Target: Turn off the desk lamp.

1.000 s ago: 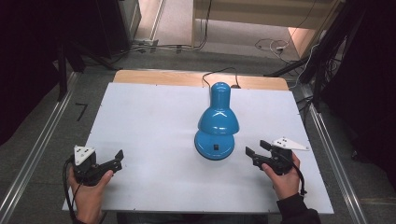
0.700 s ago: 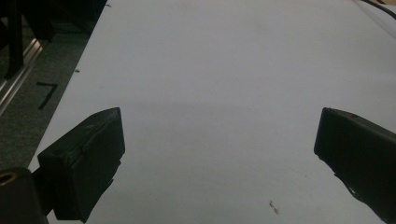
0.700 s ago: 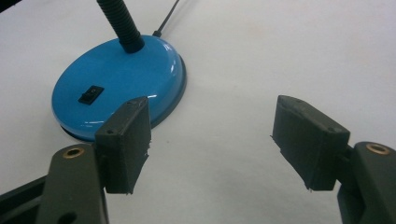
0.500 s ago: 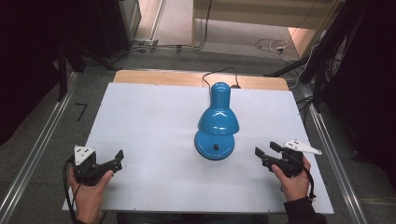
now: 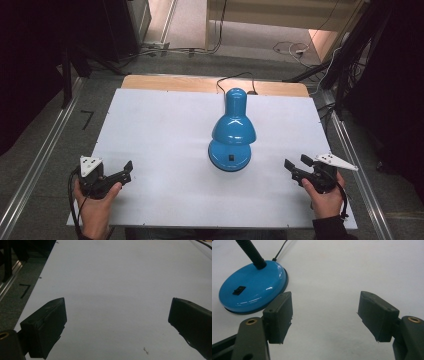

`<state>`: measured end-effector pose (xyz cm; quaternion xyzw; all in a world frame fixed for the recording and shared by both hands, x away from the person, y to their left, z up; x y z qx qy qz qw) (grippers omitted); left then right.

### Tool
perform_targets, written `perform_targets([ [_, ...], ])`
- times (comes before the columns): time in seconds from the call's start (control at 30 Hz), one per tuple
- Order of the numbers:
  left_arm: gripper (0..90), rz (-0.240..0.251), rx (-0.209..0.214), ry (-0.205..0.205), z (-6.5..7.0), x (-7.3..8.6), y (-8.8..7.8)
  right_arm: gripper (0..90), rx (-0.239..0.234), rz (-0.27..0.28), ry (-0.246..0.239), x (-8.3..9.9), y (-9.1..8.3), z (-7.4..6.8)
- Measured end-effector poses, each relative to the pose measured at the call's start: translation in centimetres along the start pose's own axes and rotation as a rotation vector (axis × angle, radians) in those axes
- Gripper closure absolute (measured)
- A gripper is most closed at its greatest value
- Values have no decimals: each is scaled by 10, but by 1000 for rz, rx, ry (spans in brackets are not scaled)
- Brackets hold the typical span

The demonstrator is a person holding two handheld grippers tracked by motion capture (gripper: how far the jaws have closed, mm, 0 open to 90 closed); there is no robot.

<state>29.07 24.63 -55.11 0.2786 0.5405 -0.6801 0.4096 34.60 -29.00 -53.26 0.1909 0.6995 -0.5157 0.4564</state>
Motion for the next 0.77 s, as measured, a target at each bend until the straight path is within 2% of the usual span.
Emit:
perform_targets([
  [0.23,22,1,0,-1,0,0,0,261,29,8,15,3,-7,10],
  [0.53,22,-8,3,2,0,1,1,260,79,14,52,9,-19,30],
  [0.63,22,-17,3,6,0,2,1,251,113,5,64,13,-22,39],
  [0.77,21,-69,0,13,-2,10,10,239,204,-69,73,25,-15,57],
])
Point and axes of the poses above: each handheld gripper's, and its own axes: y roughly forward along the jaws, x roughly out of its underside, z roughly to its right, the point moved 10 cm from there along y, roughly forward along the jaws, and after that the axes turned 7 degrees about -y, right-handed, at the moved point
